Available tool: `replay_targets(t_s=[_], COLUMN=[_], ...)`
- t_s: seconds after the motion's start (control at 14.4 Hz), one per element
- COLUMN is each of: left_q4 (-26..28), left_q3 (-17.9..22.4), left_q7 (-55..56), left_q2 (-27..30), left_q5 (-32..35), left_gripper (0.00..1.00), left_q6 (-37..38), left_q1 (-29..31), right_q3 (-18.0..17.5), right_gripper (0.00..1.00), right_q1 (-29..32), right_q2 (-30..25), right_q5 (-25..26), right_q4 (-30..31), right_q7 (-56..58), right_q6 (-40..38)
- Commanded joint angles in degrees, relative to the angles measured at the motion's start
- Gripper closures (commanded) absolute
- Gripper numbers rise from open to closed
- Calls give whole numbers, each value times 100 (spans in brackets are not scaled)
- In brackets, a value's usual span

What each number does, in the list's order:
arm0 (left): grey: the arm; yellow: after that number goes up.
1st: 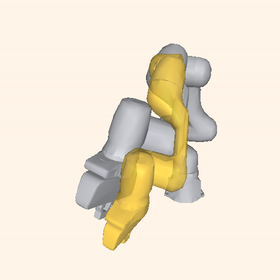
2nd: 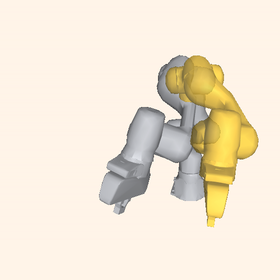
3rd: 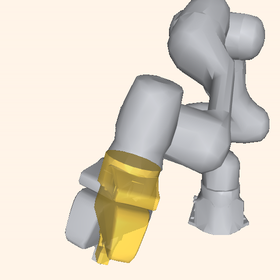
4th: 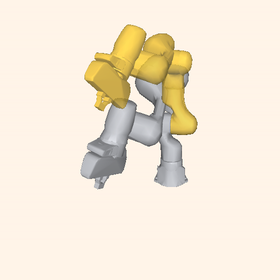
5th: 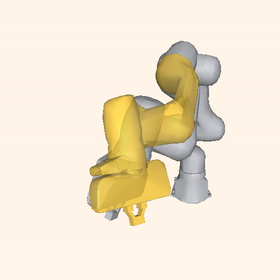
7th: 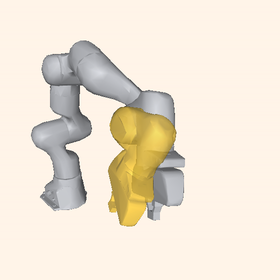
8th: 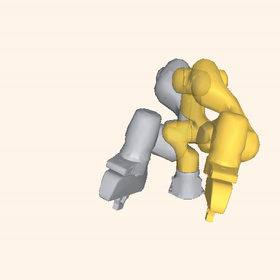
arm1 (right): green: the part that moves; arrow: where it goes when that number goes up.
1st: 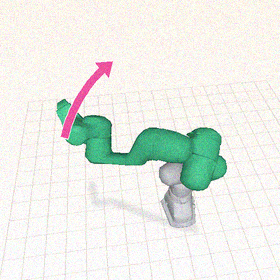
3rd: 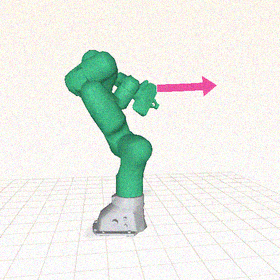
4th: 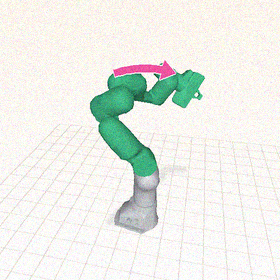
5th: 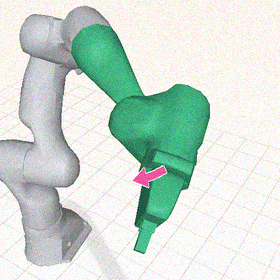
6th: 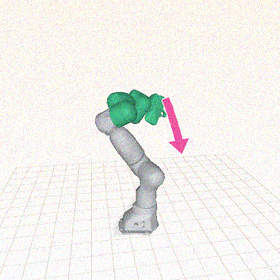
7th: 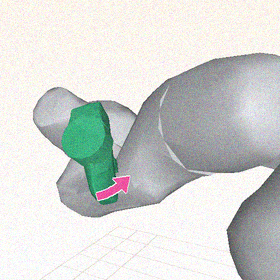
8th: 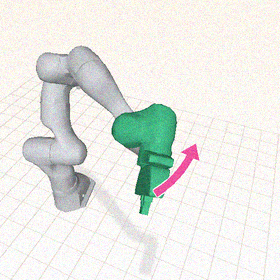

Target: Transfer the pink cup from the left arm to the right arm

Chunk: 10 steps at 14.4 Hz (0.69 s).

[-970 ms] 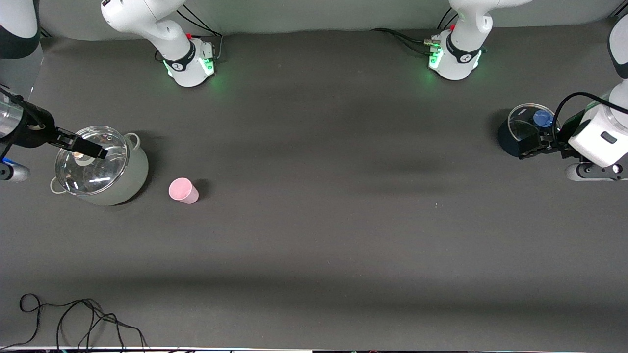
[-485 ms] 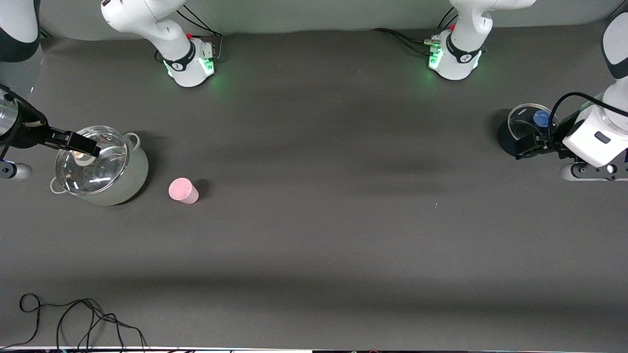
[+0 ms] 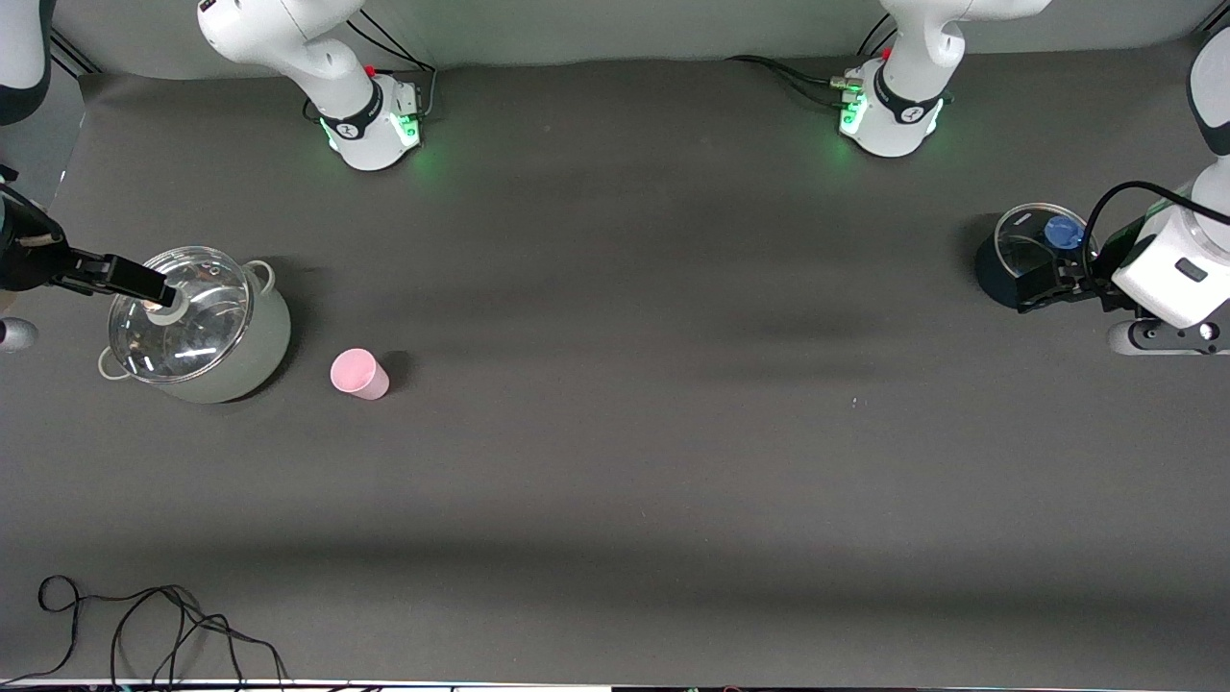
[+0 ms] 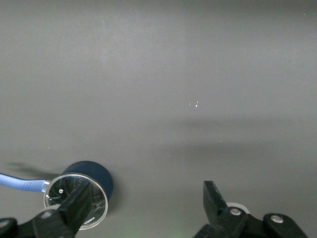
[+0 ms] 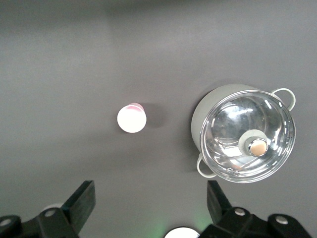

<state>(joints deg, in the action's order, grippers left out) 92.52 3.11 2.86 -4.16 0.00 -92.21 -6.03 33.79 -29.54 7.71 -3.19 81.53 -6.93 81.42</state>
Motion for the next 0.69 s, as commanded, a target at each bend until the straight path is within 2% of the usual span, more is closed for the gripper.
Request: replay_targets(t_s=[0.0,0.07,0.21,0.49,0.62], left_q4=[64,64,29,3,-67], left_q3=[103,111,111,111,103], left_q7=[-311,-374,-374,-348,-278], left_q2=[108,108,108,56,29], left_q5=[-27,-27,-27,-27,-9], left_gripper=[0,0,0,0,0], left_q6=[27,36,18,36,27], left_q1=[-83,-74,-74,-83,-100], right_q3=[-1001,-1432,-1927,-2025,-2262], right_gripper=[0,0,0,0,0], right_q1=[928,1394,2003,2383,2592], right_q2=[-478,-724,-1068,-1227,-1324], right_q5=[73,73,73,99,134], right_q4=[457,808,1319,1549,1550], right_q7=[131,131,471,1474,1476], right_q6=[355,626,954,1226,1227])
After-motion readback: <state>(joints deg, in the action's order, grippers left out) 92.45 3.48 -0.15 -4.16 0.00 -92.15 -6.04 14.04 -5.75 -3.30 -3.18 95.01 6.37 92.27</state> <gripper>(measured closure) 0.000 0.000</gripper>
